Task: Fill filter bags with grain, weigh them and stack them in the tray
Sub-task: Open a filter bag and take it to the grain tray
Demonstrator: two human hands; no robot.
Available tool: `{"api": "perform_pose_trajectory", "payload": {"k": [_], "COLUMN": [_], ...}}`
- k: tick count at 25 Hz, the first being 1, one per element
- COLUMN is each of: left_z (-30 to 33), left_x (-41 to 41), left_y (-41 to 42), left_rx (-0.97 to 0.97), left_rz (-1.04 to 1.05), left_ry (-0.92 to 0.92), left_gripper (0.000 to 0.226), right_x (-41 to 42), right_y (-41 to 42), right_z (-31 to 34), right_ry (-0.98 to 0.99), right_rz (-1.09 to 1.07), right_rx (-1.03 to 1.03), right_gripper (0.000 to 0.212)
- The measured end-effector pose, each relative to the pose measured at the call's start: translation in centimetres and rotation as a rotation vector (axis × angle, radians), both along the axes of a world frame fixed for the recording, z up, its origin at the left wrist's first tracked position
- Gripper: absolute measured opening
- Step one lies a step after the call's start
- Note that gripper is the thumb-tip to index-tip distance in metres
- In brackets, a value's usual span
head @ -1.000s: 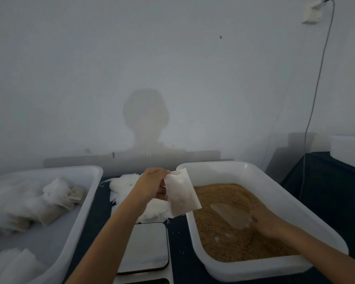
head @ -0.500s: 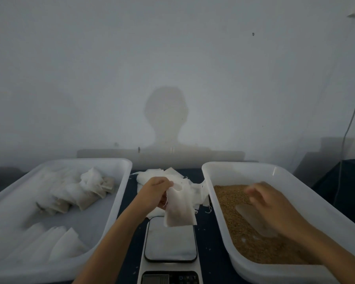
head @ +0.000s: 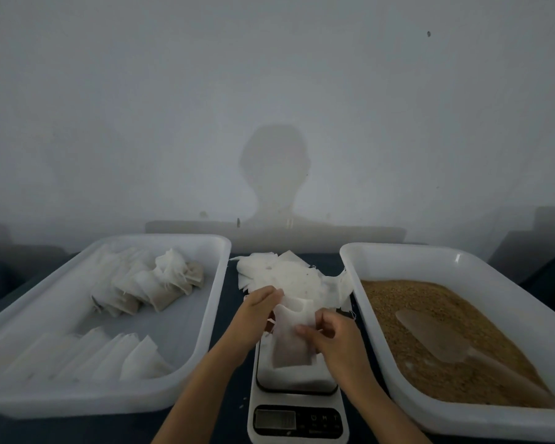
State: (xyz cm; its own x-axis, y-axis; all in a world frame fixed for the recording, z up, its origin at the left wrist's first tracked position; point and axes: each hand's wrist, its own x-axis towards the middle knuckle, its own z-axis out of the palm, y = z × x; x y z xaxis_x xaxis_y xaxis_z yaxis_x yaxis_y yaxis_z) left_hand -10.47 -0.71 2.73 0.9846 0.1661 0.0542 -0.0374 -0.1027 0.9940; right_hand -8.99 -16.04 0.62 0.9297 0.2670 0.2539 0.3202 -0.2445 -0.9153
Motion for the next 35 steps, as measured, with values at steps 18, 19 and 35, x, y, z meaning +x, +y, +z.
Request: {"api": "perform_pose_trajectory", "payload": {"k": [18,19,35], "left_z": [-7.3,-7.3,-7.4], "left_x": [-0.1,-0.1,-0.3], "left_y": [0.8,1.0,1.7], "left_rx": [0.286,0.281,0.08], "left_rz": [0.134,0.141,0.25], "left_ry": [-0.191,-0.189,-0.154], "left_gripper": [0.034,0.039,0.035], "right_x": [3.4,3.4,3.5], "right_y": [-1.0,-1.1,-2.1], "right_z": [-5.9,-5.9,-6.1], "right_ry": [-0.087,-0.077,-0.156], "right_rz": [-0.018,-0.02,-0.083], "right_rx": [0.141,0.154,0.194], "right_gripper": [0.015,0.019,0.021]}}
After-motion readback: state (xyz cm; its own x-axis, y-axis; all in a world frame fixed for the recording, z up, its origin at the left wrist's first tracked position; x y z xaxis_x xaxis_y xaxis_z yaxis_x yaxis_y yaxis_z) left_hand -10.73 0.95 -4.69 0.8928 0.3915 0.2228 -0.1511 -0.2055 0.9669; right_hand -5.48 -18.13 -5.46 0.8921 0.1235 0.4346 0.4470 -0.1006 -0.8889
